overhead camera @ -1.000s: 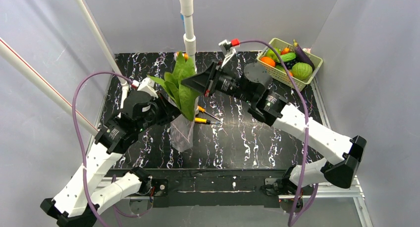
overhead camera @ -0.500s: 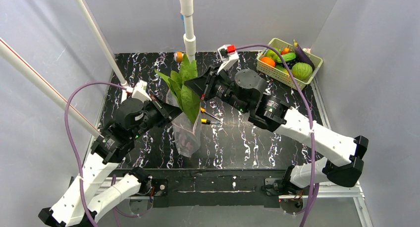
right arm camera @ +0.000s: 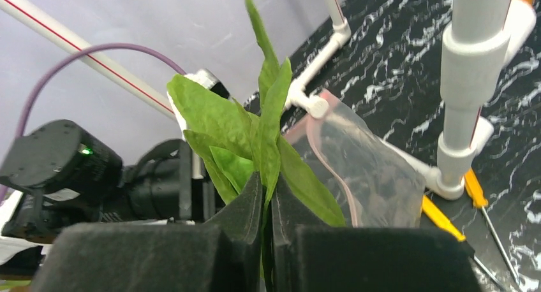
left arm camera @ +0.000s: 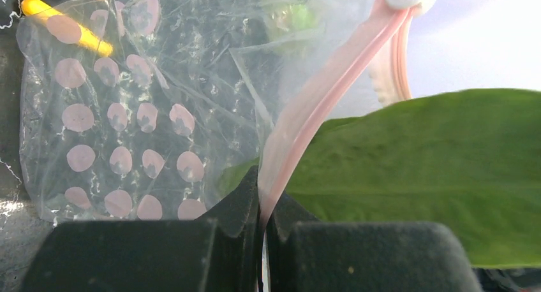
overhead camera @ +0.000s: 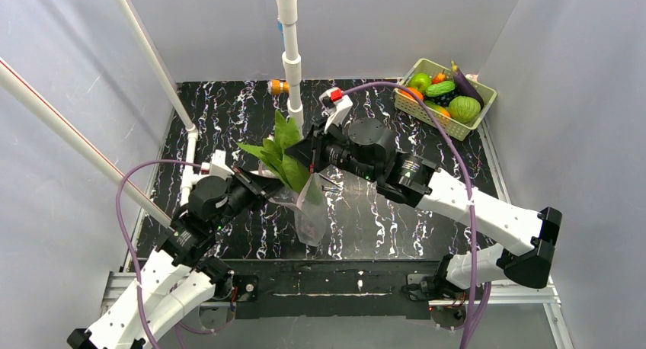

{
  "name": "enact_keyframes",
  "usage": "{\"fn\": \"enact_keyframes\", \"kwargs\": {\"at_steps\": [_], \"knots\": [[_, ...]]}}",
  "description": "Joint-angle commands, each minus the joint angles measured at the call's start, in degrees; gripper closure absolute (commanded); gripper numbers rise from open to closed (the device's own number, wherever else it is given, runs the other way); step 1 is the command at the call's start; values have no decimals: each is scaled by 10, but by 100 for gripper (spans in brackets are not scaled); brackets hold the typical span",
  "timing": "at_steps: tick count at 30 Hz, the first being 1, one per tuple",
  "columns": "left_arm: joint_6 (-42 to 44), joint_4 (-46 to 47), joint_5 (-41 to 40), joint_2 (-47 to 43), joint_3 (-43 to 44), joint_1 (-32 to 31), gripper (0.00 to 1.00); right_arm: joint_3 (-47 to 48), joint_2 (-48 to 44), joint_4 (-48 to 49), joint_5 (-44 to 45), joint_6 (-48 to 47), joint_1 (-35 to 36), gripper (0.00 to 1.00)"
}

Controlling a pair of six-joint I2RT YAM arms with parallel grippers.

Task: Place the food in the zip-top bag and seal the zipper
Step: Place the fake vegetable in the zipper food storage bag.

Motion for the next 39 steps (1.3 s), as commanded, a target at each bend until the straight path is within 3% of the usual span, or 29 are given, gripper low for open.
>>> {"fn": "enact_keyframes", "kwargs": {"at_steps": [1, 3, 7, 12, 16, 19, 27, 39], "knots": [[0, 12, -37, -19, 4, 3, 100, -7, -11, 8, 16, 35, 3, 91], [20, -14, -38, -8, 37, 3, 100, -1, -10, 0, 26, 44, 7, 89], [52, -40, -26, 19, 88, 3, 100, 32, 1, -42, 43, 40, 19, 75], [60, -43, -25, 14, 84, 3, 100, 86, 12, -123, 36, -8, 33, 53], [58, -41, -29, -2, 73, 3, 100, 90, -11, -165, 13, -62, 34, 25], [60, -42, -29, -4, 77, 3, 100, 102, -18, -208, 14, -83, 34, 15], [52, -35, -16, -2, 83, 3, 100, 88, -39, -268, 112, -25, 34, 21], [57, -60, -25, -3, 105, 3, 100, 108, 10, -251, 79, 3, 56, 34]]}}
